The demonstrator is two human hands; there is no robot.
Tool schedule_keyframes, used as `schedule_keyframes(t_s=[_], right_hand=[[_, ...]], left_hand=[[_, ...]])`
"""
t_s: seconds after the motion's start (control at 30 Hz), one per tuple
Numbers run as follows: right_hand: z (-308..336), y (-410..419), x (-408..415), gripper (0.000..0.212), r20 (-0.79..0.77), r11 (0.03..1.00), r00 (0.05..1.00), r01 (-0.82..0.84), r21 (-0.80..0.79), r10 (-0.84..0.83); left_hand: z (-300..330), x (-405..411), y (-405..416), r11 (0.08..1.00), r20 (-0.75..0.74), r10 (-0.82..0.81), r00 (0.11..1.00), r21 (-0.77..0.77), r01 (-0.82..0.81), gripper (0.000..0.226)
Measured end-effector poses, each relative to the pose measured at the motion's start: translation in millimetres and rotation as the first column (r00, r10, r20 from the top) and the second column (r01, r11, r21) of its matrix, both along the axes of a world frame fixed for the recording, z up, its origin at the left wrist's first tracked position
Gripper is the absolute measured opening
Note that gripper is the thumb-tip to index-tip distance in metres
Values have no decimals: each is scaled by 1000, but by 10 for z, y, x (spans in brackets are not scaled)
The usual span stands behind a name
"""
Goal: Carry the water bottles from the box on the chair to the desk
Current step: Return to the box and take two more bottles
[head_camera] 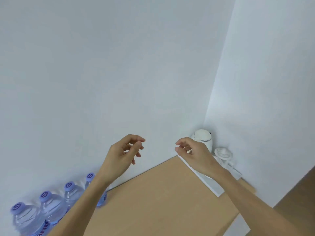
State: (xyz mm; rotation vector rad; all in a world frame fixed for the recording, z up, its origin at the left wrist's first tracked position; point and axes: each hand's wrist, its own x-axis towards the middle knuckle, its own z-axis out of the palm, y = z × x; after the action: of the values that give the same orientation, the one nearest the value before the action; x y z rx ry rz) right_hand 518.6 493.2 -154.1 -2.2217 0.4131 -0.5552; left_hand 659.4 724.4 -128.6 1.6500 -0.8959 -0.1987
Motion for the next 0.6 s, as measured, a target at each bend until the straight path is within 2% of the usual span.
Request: schedule_keyframes(t_s=[0.33, 0.6], right_hand=[[810, -1405, -2020, 11, 119, 957, 962, 259, -129, -245], [1155, -2264, -3695, 18, 89, 811, 862, 501, -303, -499]], left_hand=[[898, -1447, -1769, 961, 199, -261, 945, -39, 274, 16], [1213, -2706, -3237, 854, 239, -485, 841, -79, 514, 18]])
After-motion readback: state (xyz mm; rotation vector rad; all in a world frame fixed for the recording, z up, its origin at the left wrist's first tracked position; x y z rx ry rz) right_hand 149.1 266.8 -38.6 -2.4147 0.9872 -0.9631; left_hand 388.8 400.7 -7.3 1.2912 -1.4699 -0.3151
